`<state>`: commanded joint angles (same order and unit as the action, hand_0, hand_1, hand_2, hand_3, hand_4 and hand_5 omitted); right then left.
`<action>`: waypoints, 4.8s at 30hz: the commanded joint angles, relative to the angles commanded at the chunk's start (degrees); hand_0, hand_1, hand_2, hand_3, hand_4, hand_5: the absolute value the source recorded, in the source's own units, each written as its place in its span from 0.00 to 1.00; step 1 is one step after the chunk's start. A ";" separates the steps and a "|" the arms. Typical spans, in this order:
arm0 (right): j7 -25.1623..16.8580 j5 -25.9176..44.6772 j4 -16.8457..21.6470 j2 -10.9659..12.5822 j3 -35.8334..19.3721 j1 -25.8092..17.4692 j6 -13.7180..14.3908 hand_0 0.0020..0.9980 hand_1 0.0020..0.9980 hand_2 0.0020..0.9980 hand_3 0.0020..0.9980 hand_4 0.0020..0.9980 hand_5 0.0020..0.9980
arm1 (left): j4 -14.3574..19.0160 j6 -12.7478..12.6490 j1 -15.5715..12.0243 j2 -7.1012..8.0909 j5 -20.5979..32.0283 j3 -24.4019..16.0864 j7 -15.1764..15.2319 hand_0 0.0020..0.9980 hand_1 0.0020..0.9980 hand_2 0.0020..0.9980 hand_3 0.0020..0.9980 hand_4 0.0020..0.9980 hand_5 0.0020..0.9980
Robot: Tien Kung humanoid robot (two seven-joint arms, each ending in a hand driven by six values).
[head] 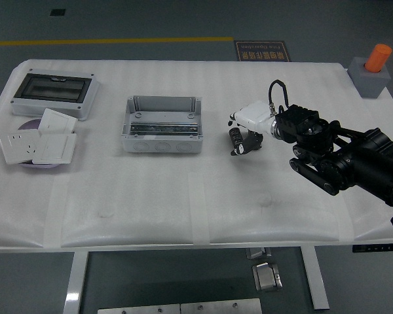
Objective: Pick up the battery,place it into the box
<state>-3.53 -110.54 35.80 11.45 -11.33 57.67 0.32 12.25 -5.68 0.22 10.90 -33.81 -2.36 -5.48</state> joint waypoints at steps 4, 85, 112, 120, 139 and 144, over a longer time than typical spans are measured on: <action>-0.10 -0.15 -0.32 0.06 -0.21 -0.35 0.01 0.43 0.65 0.74 0.80 0.91 0.56 | 0.12 -0.12 0.16 0.08 0.35 0.41 0.23 0.60 0.63 0.47 0.62 0.59 0.36; 1.36 10.85 4.97 2.76 6.67 0.81 11.46 0.41 0.63 0.68 0.68 0.38 0.30 | 0.51 -0.81 1.23 -0.10 -1.29 0.38 1.78 0.60 0.62 0.46 0.62 0.58 0.43; 4.51 12.98 12.62 -1.55 -0.53 2.71 18.10 0.43 0.63 0.68 0.69 0.39 0.31 | 0.19 -0.77 1.19 -0.20 -2.92 -1.33 1.40 0.60 0.62 0.46 0.62 0.59 0.45; 5.33 15.12 8.30 -5.41 -2.66 2.15 16.36 0.53 0.67 0.71 0.71 0.70 0.49 | 0.26 -0.65 1.25 -0.17 -3.02 -1.34 1.33 0.60 0.62 0.46 0.63 0.60 0.46; 6.07 15.67 6.55 -6.89 -1.09 1.78 15.91 0.92 0.83 0.82 0.94 0.99 0.64 | 0.30 -0.42 1.39 -0.12 -3.56 -1.62 1.08 0.60 0.62 0.46 0.62 0.60 0.46; 5.92 15.99 6.55 -4.41 1.84 2.57 15.75 0.92 0.83 0.82 0.95 1.00 0.66 | 0.28 -0.49 1.37 -0.24 -3.15 -1.40 1.20 0.60 0.62 0.45 0.62 0.60 0.46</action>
<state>2.38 -94.54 42.35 7.05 -9.50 60.24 16.07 12.54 -6.17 1.58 10.67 -36.96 -3.76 -4.28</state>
